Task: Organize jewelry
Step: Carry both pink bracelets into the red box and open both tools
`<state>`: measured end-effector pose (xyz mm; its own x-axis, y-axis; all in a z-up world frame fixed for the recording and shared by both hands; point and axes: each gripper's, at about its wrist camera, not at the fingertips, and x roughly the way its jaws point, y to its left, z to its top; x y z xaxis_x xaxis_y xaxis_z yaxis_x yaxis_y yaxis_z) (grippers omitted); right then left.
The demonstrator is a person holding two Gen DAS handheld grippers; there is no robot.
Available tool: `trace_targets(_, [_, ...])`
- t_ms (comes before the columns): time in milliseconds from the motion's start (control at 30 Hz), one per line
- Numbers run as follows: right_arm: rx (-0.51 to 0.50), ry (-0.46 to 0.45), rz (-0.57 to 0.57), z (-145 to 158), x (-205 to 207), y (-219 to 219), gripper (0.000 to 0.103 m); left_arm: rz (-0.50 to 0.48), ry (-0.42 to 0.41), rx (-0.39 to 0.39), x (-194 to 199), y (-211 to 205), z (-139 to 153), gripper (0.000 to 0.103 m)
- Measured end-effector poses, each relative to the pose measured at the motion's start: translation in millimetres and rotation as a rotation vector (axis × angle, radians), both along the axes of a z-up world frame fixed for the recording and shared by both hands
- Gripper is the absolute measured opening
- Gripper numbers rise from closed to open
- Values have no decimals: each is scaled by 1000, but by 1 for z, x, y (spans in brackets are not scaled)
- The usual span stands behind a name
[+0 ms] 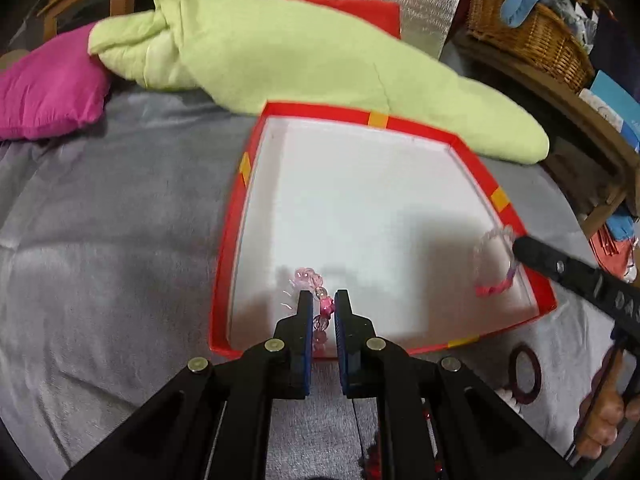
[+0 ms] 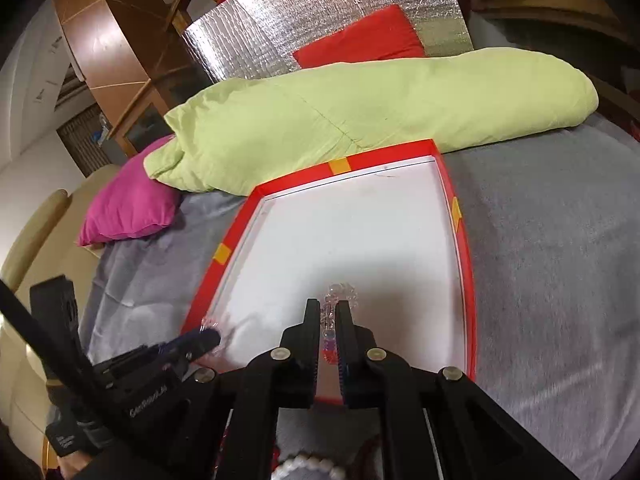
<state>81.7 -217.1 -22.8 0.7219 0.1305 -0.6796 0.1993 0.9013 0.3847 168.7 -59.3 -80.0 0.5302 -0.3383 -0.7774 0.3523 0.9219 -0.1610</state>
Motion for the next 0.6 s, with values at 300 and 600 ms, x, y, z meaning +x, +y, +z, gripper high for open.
trace_targets(300, [52, 19, -91, -2, -2, -32, 29, -35, 9, -3, -13, -6, -1, 11])
trace_targets(600, [60, 26, -98, 11, -23, -43, 35, -2, 14, 23, -19, -9, 3, 21])
